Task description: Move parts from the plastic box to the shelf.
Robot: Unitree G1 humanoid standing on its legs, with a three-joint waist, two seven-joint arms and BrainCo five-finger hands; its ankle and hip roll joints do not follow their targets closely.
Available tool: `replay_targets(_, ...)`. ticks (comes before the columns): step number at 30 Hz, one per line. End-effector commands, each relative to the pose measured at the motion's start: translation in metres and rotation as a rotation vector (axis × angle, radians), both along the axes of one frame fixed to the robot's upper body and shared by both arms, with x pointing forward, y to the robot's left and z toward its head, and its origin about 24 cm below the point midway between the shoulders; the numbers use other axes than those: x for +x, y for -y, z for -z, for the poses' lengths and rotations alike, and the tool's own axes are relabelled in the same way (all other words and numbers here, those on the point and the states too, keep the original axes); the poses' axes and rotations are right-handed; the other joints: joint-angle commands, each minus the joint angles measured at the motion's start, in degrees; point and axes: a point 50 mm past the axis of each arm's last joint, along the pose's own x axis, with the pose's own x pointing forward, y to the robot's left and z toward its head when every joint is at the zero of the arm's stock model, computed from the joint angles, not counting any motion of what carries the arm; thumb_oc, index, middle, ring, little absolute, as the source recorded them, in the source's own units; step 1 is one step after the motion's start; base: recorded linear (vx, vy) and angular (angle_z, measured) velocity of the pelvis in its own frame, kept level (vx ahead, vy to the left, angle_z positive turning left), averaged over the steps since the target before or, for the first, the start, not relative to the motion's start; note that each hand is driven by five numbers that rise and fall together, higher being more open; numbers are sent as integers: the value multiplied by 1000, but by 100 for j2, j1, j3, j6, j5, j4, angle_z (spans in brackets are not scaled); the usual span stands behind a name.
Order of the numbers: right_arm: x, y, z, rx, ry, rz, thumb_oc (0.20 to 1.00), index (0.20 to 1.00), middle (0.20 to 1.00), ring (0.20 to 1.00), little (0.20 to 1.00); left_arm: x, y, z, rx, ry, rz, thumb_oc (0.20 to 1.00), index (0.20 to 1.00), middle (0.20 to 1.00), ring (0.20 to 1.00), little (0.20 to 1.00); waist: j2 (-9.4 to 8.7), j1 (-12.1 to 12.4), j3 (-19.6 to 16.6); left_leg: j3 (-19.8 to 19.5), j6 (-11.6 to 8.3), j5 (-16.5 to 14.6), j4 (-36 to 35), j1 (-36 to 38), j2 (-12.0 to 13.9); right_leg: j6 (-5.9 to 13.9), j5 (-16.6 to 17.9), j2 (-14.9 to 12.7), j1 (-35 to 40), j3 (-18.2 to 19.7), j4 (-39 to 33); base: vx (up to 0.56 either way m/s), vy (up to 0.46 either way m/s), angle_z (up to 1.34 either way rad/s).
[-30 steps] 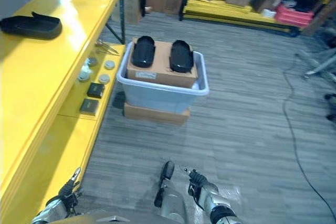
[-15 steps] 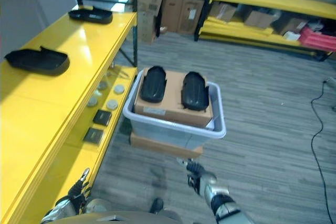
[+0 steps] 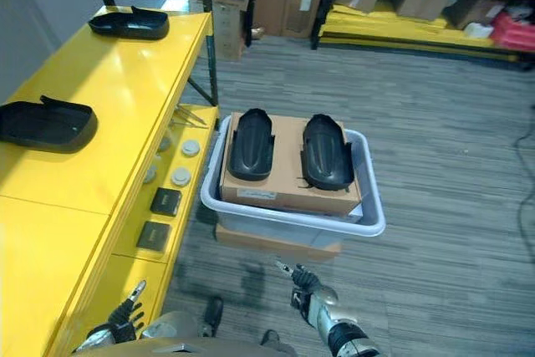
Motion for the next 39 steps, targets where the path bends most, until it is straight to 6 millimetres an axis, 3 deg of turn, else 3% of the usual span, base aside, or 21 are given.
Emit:
replay_targets(1, 18, 6, -14, -10, 96, -46, 1000, 1000, 1000, 1000, 1000, 14, -8, -8, 28, 70, 31, 1000, 1000, 1000, 1000, 1000, 129, 164, -28, -312, 140, -742, 477, -47, 36, 267, 912, -229, -177, -37, -464, 0, -260, -27)
replay_targets(4, 23, 4, -18, -8, 125, -75, 1000, 1000, 1000, 1000, 1000, 26, -14, -15, 15, 109, 22, 1000, 1000, 1000, 1000, 1000, 113, 157, -8, -342, 72, -814, 286, 63, 302, 486, 1257, -660, -208, 81, -763, 32, -373, 1)
replay_targets(7, 26, 0, -20, 12, 139, -122, 1000, 1000, 1000, 1000, 1000, 32, -9, -17, -13, 135, -17, 1000, 1000, 1000, 1000, 1000, 70, 199, -79, -216, -148, -677, -15, 143, 692, 633, 1235, -643, 77, -181, -1232, 60, -391, 7)
replay_targets(8, 26, -1, -20, 14, 140, -127, 1000, 1000, 1000, 1000, 1000, 32, -8, -17, -15, 136, -21, 1000, 1000, 1000, 1000, 1000, 70, 198, -81, -213, -160, -670, -27, 149, 709, 636, 1233, -639, 93, -197, -1251, 91, -447, 20)
replay_targets(10, 28, -10, -22, 39, 171, -189, 1000, 1000, 1000, 1000, 1000, 33, 0, -15, -34, 146, -56, 1000, 1000, 1000, 1000, 1000, 5, 157, -156, -7, -427, -460, -156, 151, 1080, 483, 1043, -339, 240, -352, -1372, 89, -396, 30)
replay_targets(11, 28, -10, -22, 41, 174, -190, 1000, 1000, 1000, 1000, 1000, 33, 0, -15, -35, 147, -57, 1000, 1000, 1000, 1000, 1000, 9, 153, -157, -4, -438, -450, -164, 155, 1096, 473, 1036, -325, 244, -355, -1373, 91, -506, 38)
replay_targets(12, 33, -14, -34, 76, 263, -202, 1000, 1000, 1000, 1000, 1000, 28, 13, -12, -66, 154, -77, 1000, 1000, 1000, 1000, 1000, 3, 81, -114, 164, -769, 14, -80, -97, 1543, 185, 916, 74, 421, -417, -1593, 53, -446, 42)
replay_targets(13, 35, -11, -40, 56, 293, -192, 1000, 1000, 1000, 1000, 1000, 29, 17, -12, -75, 154, -67, 1000, 1000, 1000, 1000, 1000, 20, 44, -97, 262, -807, 170, 52, -282, 1620, 120, 866, 156, 442, -481, -1618, 42, -511, 21)
replay_targets(14, 36, -8, -43, 27, 312, -187, 1000, 1000, 1000, 1000, 1000, 32, 21, -12, -84, 152, -45, 1000, 1000, 1000, 1000, 1000, 46, -6, -94, 363, -806, 285, 237, -485, 1612, 65, 819, 221, 437, -584, -1618, -20, -186, 18)
replay_targets(18, 31, -6, -40, 77, 308, -156, 1000, 1000, 1000, 1000, 1000, 35, 32, -12, -99, 149, 14, 1000, 1000, 1000, 1000, 1000, 77, -30, -66, 492, -606, -161, 182, -392, 956, 63, 860, 226, 410, -800, -1618, 0, -68, 35)
replay_targets(20, 26, -5, -37, 103, 310, -136, 1000, 1000, 1000, 1000, 1000, 31, 31, -11, -89, 135, 47, 1000, 1000, 1000, 1000, 1000, 117, -69, -95, 533, -593, -105, -52, -306, 890, 67, 880, 258, 341, -797, -1618, 36, 31, 20)
replay_targets(23, 25, -7, -32, 109, 301, -125, 1000, 1000, 1000, 1000, 1000, 21, 27, -7, -74, 110, 25, 1000, 1000, 1000, 1000, 1000, 159, -26, -154, 166, -489, -84, -261, -145, 668, 47, 872, 334, 309, -544, -1618, 61, 61, 28)
replay_targets(37, 16, -15, -27, 126, 294, -124, 1000, 1000, 1000, 1000, 1000, 15, 14, -7, -50, 103, -25, 1000, 1000, 1000, 1000, 1000, 149, -73, -289, 364, -361, -189, -522, 235, 646, 131, 853, 298, 442, -508, -1618, 47, 31, -6)
replay_targets(38, 29, 28, -52, 47, 434, 57, 1000, 1000, 1000, 1000, 1000, 39, -18, -39, -26, 302, -8, 1000, 1000, 1000, 1000, 1000, 17, -214, 193, 607, -154, -554, -82, 166, 774, 415, 1118, -255, -73, -433, -1139, 49, -34, 1)
replay_targets(39, 29, 28, -52, 46, 433, 62, 1000, 1000, 1000, 1000, 1000, 37, -15, -38, -39, 298, -11, 1000, 1000, 1000, 1000, 1000, 11, -187, 175, 614, -170, -529, -117, 157, 793, 408, 1115, -238, -40, -482, -1185, 35, -55, 2)
